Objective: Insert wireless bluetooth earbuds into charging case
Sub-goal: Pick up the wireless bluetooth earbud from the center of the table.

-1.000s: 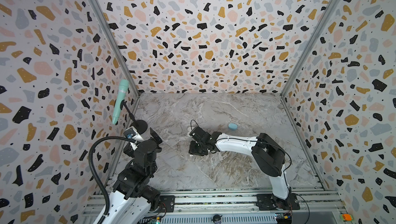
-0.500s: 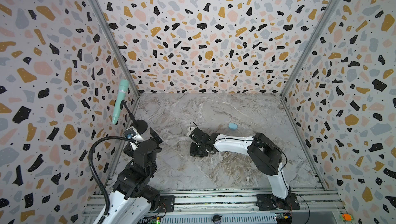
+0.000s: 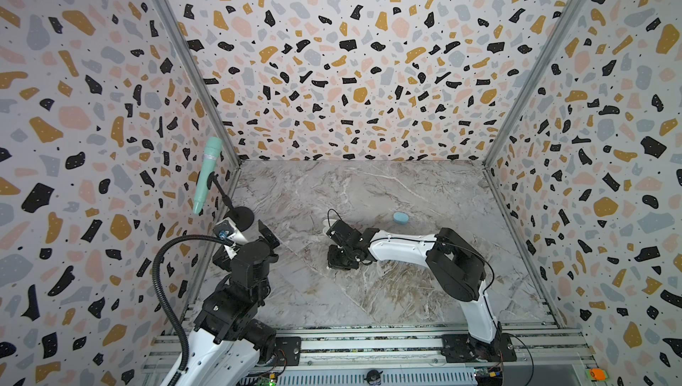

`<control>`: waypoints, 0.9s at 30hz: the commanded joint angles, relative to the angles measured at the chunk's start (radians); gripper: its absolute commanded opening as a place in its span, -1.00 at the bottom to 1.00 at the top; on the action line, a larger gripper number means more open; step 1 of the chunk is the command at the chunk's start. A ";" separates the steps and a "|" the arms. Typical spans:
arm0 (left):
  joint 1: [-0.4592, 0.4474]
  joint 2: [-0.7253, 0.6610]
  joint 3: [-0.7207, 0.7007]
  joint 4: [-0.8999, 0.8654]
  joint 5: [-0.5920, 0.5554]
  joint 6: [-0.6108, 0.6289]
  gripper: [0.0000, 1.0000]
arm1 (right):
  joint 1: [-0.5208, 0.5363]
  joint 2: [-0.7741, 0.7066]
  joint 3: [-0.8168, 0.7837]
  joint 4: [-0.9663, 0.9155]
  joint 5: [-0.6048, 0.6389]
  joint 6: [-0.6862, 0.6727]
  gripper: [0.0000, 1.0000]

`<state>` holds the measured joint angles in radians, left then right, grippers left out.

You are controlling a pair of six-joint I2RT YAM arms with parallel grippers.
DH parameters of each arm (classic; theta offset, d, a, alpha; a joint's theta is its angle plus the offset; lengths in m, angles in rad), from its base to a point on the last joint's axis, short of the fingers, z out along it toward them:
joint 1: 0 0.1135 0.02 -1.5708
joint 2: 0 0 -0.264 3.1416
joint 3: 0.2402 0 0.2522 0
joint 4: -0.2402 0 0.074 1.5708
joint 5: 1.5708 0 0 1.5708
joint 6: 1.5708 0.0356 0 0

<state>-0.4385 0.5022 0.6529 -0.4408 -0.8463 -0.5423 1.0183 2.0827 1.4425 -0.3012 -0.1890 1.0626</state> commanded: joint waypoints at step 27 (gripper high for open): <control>0.018 0.008 -0.012 0.046 0.010 0.017 0.99 | -0.016 0.053 0.008 -0.016 -0.032 0.000 -0.58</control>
<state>-0.4297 0.5091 0.6529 -0.4400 -0.8394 -0.5388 1.0069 2.1120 1.4609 -0.2737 -0.2367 1.0637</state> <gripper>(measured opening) 0.997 0.213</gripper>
